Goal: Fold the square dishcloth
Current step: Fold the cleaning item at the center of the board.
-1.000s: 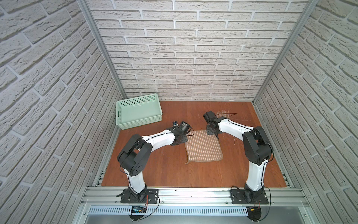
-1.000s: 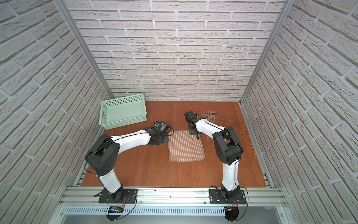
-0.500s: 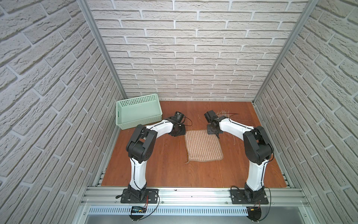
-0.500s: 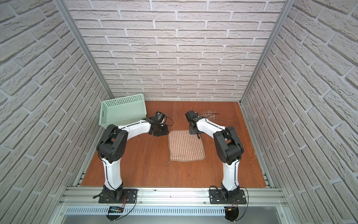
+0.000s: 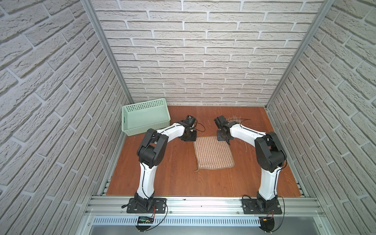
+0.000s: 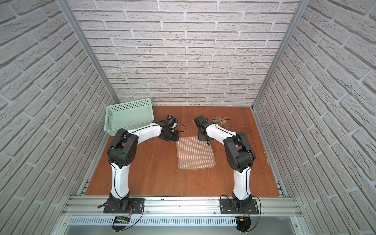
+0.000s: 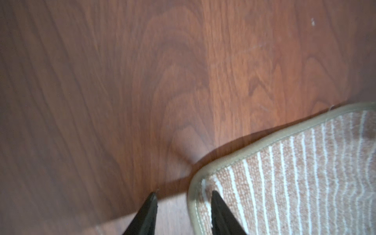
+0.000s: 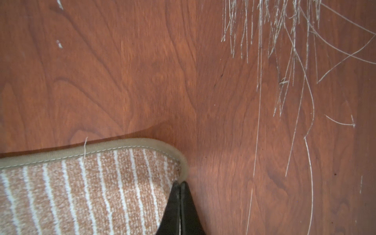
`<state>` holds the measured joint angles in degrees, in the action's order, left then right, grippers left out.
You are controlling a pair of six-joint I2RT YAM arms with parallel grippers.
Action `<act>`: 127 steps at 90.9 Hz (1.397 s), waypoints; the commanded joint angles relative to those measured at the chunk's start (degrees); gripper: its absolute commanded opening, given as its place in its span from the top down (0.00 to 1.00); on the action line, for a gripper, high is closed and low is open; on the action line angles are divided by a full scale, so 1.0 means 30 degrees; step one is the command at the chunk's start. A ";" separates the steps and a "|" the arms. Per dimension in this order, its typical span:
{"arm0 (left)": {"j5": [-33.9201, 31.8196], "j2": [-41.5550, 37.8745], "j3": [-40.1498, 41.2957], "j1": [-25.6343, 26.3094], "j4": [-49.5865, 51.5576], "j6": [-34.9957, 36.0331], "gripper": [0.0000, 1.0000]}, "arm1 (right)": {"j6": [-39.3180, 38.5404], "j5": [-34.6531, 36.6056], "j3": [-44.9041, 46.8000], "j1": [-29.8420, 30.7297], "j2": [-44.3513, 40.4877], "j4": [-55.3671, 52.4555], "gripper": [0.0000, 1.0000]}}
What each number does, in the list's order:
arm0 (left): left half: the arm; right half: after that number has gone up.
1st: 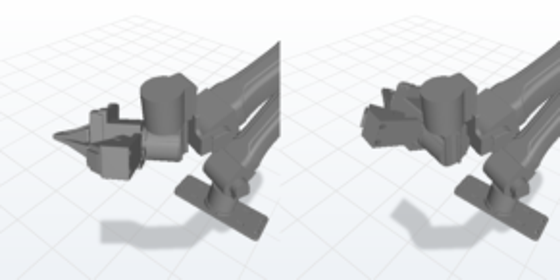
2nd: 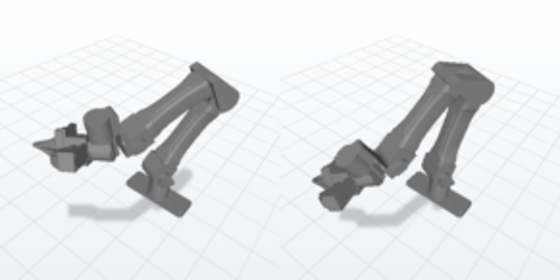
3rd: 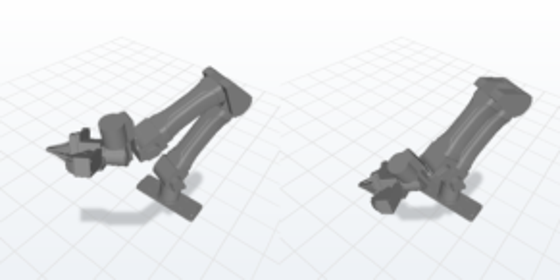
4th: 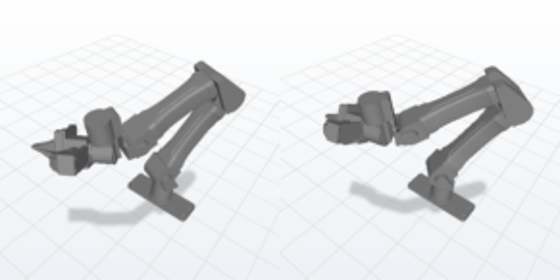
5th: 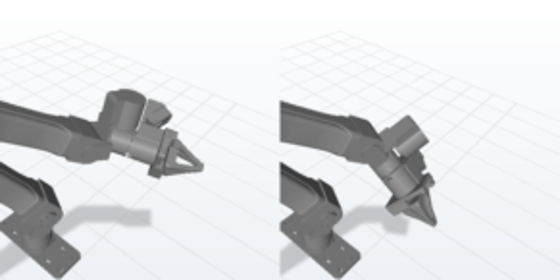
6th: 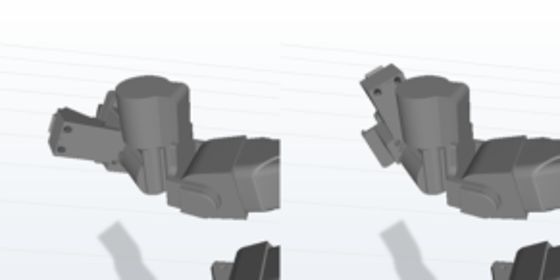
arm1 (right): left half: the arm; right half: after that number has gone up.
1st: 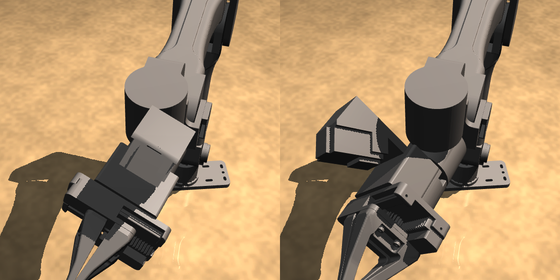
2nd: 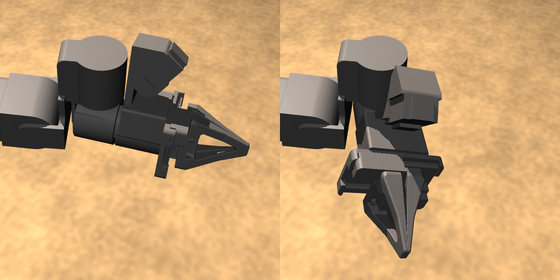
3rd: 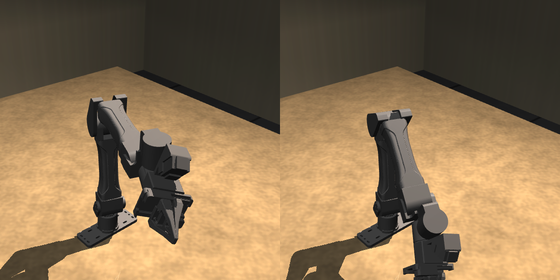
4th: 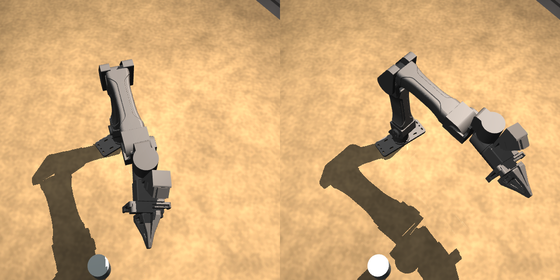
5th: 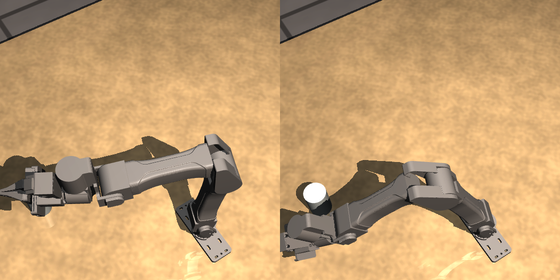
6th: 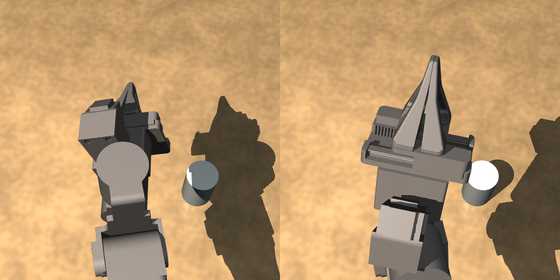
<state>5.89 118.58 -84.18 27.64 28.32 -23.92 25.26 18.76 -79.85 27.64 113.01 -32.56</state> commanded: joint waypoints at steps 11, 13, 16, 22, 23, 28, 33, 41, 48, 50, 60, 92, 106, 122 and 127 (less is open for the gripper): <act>-0.2466 0.1423 -0.0579 0.1142 0.2380 0.0946 0.59 | 0.0195 -0.0287 -0.0248 -0.0101 0.0005 0.0305 0.97; -0.2521 0.1515 -0.0676 0.1213 0.2452 0.0944 0.59 | 0.0195 -0.0302 -0.0225 -0.0101 0.0005 0.0320 0.97; -0.2597 0.1725 -0.0796 0.1315 0.2518 0.0932 0.61 | 0.0191 -0.0310 -0.0197 -0.0101 0.0005 0.0351 0.97; -0.2873 0.2018 -0.1036 0.1501 0.2609 0.0807 0.63 | 0.0247 -0.0358 -0.0117 -0.0123 0.0005 0.0406 0.97; -0.2931 0.2060 -0.1078 0.1535 0.2621 0.0773 0.63 | 0.0250 -0.0391 -0.0094 -0.0127 0.0005 0.0429 0.97; -0.3039 0.2296 -0.1222 0.1689 0.2681 0.0665 0.66 | 0.0272 -0.0503 -0.0003 -0.0131 0.0005 0.0547 0.97; -0.3047 0.2468 -0.1250 0.1859 0.2625 0.0510 0.67 | 0.0333 -0.0652 0.0116 -0.0174 0.0005 0.0659 0.97; -0.3096 0.2753 -0.1294 0.2089 0.2650 0.0397 0.69 | 0.0373 -0.0788 0.0163 -0.0240 0.0254 0.0772 0.97; -0.3280 0.2846 -0.1097 0.2101 0.2719 0.0220 0.75 | 0.0390 -0.0870 0.0164 -0.0302 0.0587 0.0817 0.97; -0.3333 0.2845 -0.1011 0.2105 0.2719 0.0176 0.76 | 0.0397 -0.0902 0.0163 -0.0327 0.0605 0.0829 0.97; -0.3286 0.2551 -0.0312 0.2003 0.2382 0.0018 0.87 | 0.0329 -0.0998 0.0197 -0.0462 0.0584 0.0936 0.97; -0.2915 0.1141 -0.0491 0.1036 0.0111 0.1381 1.00 | -0.0421 -0.2011 -0.0587 -0.0983 0.0921 0.1539 0.97; -0.2279 0.0612 -0.0791 -0.0036 -0.1424 0.1883 1.00 | -0.0509 -0.1962 -0.1412 -0.1455 0.1225 0.1325 0.97; -0.2053 0.0178 -0.1308 -0.0551 -0.2002 0.3374 1.00 | -0.0763 -0.2858 -0.1663 -0.2064 0.1314 0.2249 0.97; -0.2074 0.0087 -0.1395 -0.0554 -0.2299 0.3839 1.00 | -0.0973 -0.3108 -0.1759 -0.2189 0.1443 0.2613 0.97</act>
<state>-0.62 120.92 -86.98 26.26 23.88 -17.08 23.77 10.66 -83.74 22.44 116.84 -27.51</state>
